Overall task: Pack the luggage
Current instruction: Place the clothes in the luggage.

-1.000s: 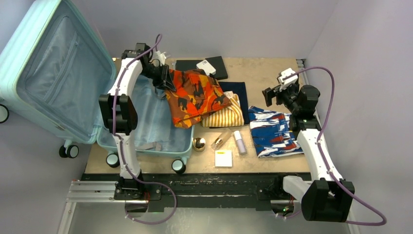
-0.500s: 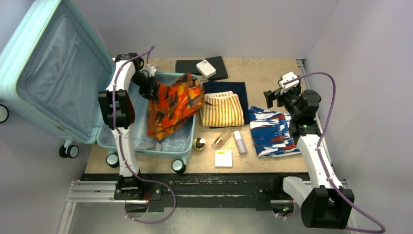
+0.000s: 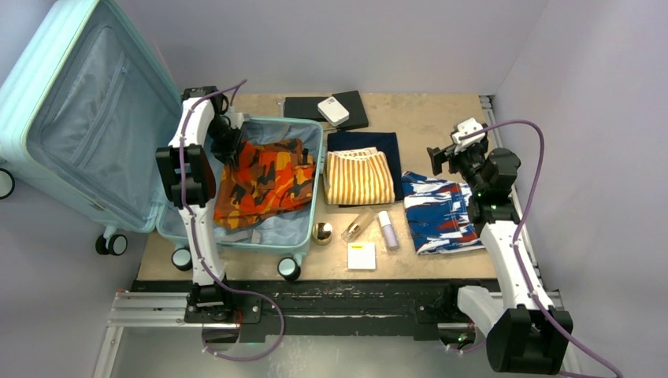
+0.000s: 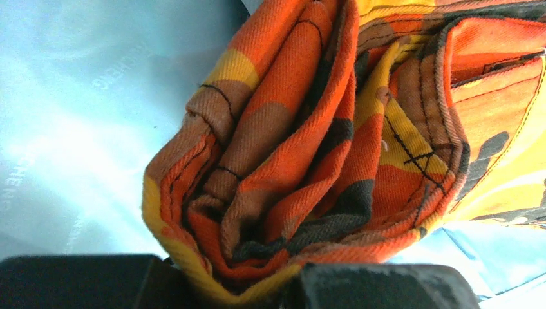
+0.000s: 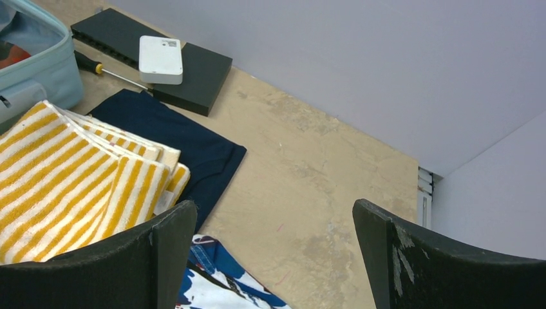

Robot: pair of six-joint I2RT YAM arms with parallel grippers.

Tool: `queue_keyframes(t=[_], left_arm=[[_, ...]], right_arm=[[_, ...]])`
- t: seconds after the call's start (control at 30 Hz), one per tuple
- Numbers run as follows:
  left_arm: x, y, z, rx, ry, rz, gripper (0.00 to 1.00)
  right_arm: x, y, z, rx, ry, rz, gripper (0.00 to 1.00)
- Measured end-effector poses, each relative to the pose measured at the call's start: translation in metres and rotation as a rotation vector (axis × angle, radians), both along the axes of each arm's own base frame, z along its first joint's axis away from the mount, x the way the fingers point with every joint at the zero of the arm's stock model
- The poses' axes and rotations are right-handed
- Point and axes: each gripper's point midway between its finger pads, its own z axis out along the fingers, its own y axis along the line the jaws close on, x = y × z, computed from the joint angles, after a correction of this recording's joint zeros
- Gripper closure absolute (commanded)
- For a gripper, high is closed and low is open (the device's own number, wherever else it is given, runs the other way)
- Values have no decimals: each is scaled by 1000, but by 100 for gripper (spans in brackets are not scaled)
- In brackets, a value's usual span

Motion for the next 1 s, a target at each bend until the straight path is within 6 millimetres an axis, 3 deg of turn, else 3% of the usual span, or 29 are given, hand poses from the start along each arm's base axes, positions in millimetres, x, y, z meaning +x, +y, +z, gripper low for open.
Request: queue_keyframes(t=[0.53,0.57,0.7,0.77,0.87,1.0], left_arm=[[10,24,6,130,-15,2,95],[11,27,6,148,-20,4,93],[18,47,7,239,-43,13,56],[20,60,8,291,-54,17,45],[23,77,10,343,-70,42,38],[29,90,18,383,-111,76,37]], right_arm=[[-2,1,2,0,-12,3,5],[-2,1,2,0,-13,4,5],[-2,1,2,-1,-13,4,5],[-2,1,2,0,-13,5,5],[-3,1,2,0,-13,8,5],[-3,2,2,0,-14,11,5]])
